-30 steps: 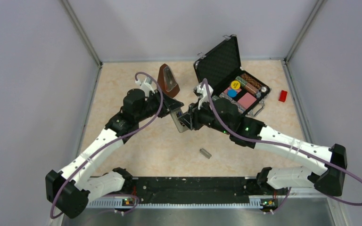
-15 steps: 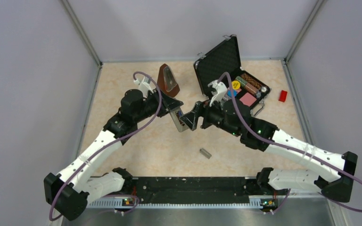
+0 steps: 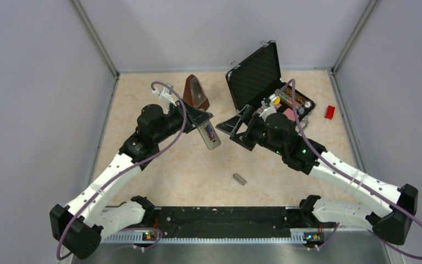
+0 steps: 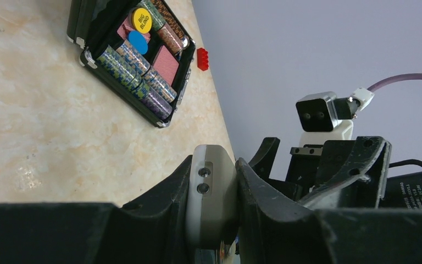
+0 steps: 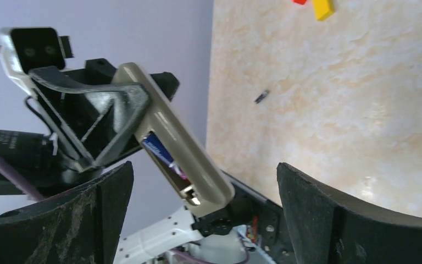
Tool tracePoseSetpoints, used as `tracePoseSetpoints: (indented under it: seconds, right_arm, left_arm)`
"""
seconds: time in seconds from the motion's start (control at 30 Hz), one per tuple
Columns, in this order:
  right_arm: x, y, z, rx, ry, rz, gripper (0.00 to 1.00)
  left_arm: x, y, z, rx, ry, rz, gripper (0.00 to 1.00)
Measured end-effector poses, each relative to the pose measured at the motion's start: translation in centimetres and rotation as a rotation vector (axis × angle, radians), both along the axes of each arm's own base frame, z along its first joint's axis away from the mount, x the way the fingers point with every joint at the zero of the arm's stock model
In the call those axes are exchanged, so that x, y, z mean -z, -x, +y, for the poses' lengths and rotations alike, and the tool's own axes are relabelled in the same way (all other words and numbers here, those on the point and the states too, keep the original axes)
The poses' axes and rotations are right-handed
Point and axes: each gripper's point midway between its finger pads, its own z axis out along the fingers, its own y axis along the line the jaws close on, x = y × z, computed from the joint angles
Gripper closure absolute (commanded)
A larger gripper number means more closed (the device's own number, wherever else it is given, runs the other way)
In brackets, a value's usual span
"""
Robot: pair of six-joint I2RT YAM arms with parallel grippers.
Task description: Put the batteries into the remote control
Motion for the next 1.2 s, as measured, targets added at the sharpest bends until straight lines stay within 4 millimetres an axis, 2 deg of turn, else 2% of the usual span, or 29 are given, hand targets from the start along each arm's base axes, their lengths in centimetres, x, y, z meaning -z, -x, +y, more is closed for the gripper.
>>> tracePoseSetpoints:
  seconds: [0.13, 0.3, 0.57, 0.8, 1.03, 1.1, 1.2]
  right_arm:
    - [-1.5, 0.0, 1.0, -0.001, -0.106, 0.04, 0.01]
    - [-2.3, -0.1, 2.2, -0.011, -0.19, 0.086, 0.01]
    - [-0.9, 0.0, 4.7, -0.079, -0.231, 0.186, 0.01]
    - [-2.1, -0.1, 5.0, -0.085, -0.286, 0.188, 0.01]
    - [-1.9, -0.4, 4.9, -0.073, -0.326, 0.205, 0.02]
    - [-1.8, -0.5, 4.9, -0.069, -0.338, 0.208, 0.05]
    - [-1.8, -0.7, 4.8, -0.063, -0.353, 0.212, 0.14]
  left_arm:
    - [-0.1, -0.2, 0.1, -0.011, -0.001, -0.004, 1.0]
    - [-0.4, -0.7, 0.1, -0.031, -0.001, -0.008, 1.0]
    - [-0.9, -1.2, 0.4, -0.056, 0.003, -0.02, 1.0]
    - [-1.1, -1.2, 0.4, -0.059, 0.004, -0.023, 1.0]
    - [-1.0, -1.2, 0.4, -0.053, -0.007, -0.034, 1.0]
    - [-1.0, -1.2, 0.4, -0.051, -0.012, -0.039, 1.0]
    - [-1.1, -1.0, 0.4, -0.046, -0.011, -0.053, 1.0]
